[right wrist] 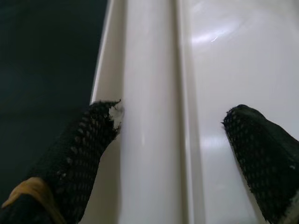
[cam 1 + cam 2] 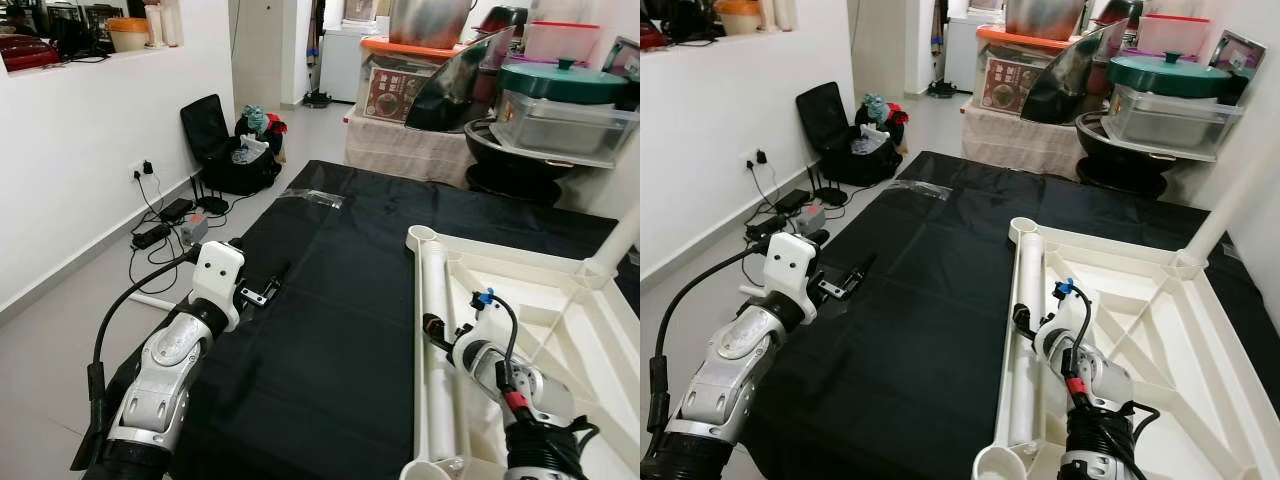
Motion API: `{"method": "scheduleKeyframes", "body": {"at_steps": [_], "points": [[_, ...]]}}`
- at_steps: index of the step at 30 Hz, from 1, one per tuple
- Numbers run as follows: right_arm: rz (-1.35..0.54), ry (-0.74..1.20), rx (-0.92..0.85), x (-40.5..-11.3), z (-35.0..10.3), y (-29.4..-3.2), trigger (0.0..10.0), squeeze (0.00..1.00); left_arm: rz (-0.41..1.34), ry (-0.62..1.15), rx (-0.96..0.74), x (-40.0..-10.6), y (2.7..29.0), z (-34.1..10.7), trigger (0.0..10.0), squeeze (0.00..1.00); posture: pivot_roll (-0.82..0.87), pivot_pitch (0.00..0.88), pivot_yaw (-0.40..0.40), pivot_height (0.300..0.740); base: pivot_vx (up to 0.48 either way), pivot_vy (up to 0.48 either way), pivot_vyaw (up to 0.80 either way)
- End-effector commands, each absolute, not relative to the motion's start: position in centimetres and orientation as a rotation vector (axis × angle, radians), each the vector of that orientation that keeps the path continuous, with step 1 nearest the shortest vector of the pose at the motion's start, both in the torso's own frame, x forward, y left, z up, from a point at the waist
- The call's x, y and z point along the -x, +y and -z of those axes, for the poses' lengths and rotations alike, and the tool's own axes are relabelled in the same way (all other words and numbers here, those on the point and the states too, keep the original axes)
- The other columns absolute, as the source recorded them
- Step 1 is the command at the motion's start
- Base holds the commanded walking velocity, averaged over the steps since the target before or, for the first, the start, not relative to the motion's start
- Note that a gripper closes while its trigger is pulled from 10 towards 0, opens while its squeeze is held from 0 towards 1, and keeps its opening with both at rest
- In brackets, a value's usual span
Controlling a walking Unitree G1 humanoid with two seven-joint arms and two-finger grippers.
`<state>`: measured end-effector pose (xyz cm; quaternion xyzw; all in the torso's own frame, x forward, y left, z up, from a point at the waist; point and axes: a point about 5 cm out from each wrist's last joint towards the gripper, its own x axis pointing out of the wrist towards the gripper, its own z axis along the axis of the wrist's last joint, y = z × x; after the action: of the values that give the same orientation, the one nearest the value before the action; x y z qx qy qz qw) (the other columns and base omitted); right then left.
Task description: Building children table
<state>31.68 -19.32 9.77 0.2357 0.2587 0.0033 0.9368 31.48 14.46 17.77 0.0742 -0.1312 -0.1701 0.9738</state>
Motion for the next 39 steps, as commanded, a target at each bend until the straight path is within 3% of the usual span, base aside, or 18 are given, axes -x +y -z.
{"method": "scheduleKeyframes", "body": {"at_steps": [1, 8, 9, 13, 17, 21, 24, 25, 32, 37, 39], "points": [[-0.342, 0.54, -0.485, -31.5, -10.8, -13.6, 10.0, 0.78, 0.358, -0.251, -0.166, -31.6, 14.1, -17.5, 10.0, 0.0, 0.08, 0.0, -0.11, 0.74, 0.0, 0.0, 0.0], [-0.631, 0.524, -0.318, -29.4, -11.5, -10.3, 10.0, 0.82, 0.36, -0.248, -0.168, -31.6, 14.2, -17.5, 10.0, 0.0, 0.09, 0.0, -0.113, 0.74, 0.0, 0.0, 0.0], [-0.745, 0.516, -0.216, -28.1, -11.6, -9.5, 10.0, 0.83, 0.357, -0.245, -0.17, -31.6, 14.3, -17.4, 10.0, 0.0, 0.09, 0.0, -0.113, 0.74, 0.0, 0.0, 0.0], [-0.714, 0.544, -0.014, -27.9, -10.3, -10.5, 10.0, 0.83, 0.355, -0.242, -0.171, -31.6, 14.3, -17.4, 10.0, 0.0, 0.08, 0.0, -0.111, 0.74, 0.0, 0.0, 0.0], [-0.447, 0.556, 0.114, -30.0, -9.3, -13.7, 10.0, 0.82, 0.351, -0.243, -0.17, -31.7, 14.1, -17.4, 10.0, 0.0, 0.08, 0.0, -0.108, 0.74, 0.0, 0.0, 0.0], [-0.336, 0.513, 0.114, -30.9, -10.1, -15.2, 10.0, 0.82, 0.346, -0.243, -0.174, -31.8, 14.4, -17.5, 10.0, 0.0, 0.08, 0.0, -0.104, 0.74, 0.0, 0.0, 0.0], [-0.273, 0.468, 0.108, -31.5, -11.3, -16.3, 10.0, 0.81, 0.324, -0.222, -0.194, -31.8, 15.7, -17.2, 10.0, 0.0, 0.07, 0.0, -0.102, 0.74, 0.0, 0.0, 0.0], [-0.269, 0.449, 0.128, -31.5, -12.0, -16.8, 10.0, 0.81, 0.291, -0.177, -0.231, -31.8, 17.3, -16.6, 10.0, 0.0, 0.07, 0.0, -0.102, 0.74, 0.0, 0.0, 0.0], [-0.327, 0.455, 0.153, -30.9, -12.4, -16.0, 10.0, 0.81, 0.221, -0.092, -0.294, -31.5, 19.4, -15.3, 10.0, 0.0, 0.08, 0.0, -0.109, 0.74, 0.0, 0.0, 0.0], [-0.343, 0.422, 0.059, -31.1, -13.8, -14.3, 10.0, 0.8, 0.104, 0.054, -0.35, -31.2, 21.9, -12.9, 10.0, 0.0, 0.08, 0.0, -0.111, 0.74, 0.0, 0.0, 0.0], [-0.334, 0.392, -0.063, -31.5, -15.2, -13.8, 10.0, 0.8, 0.028, 0.167, -0.381, -30.5, 23.9, -11.0, 10.0, 0.0, 0.09, 0.0, -0.115, 0.74, 0.0, 0.0, 0.0]]}}
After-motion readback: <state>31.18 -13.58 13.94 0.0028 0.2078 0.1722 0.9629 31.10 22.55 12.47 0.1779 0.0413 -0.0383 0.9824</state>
